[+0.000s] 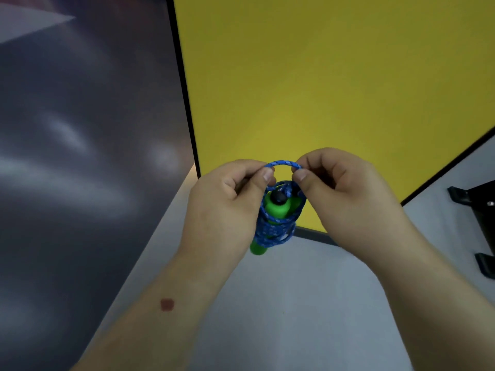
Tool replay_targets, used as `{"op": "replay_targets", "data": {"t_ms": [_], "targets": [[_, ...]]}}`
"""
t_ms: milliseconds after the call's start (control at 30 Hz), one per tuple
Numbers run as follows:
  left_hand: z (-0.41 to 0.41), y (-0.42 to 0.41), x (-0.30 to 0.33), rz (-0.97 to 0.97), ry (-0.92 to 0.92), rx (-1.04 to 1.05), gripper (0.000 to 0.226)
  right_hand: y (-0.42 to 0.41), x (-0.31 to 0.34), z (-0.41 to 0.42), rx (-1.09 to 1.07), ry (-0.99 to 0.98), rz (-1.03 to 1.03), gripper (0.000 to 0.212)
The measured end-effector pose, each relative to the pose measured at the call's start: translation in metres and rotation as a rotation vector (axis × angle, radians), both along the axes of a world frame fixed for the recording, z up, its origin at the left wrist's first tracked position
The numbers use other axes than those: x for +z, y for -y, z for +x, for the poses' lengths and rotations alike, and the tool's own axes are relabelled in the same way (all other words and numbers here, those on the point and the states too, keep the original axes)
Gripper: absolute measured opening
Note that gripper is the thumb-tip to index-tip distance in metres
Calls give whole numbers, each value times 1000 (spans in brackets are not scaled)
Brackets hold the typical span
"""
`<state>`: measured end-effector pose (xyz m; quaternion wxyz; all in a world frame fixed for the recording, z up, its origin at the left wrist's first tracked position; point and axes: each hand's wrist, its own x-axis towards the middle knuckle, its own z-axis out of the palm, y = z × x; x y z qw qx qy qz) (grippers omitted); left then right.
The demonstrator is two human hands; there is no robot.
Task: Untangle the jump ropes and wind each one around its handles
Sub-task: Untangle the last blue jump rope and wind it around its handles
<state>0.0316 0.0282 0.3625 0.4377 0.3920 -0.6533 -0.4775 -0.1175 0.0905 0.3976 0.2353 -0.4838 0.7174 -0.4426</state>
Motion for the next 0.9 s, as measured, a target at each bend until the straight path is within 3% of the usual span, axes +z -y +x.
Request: {"op": "replay_targets", "data": {"t_ms": [200, 433, 700, 900], "targets": [[-17, 19, 96, 30, -32, 6, 13, 18, 86, -2, -65, 107, -73, 12], [-23, 31, 274, 27, -34, 55, 15, 30, 257, 1, -128, 206, -168, 10], [-20, 56, 457, -31, 0, 90, 21, 53, 441, 4, -129, 153, -216, 14], [-26, 84, 549, -72, 2, 118, 24, 84, 531, -2, -148, 79, -257, 13]]}}
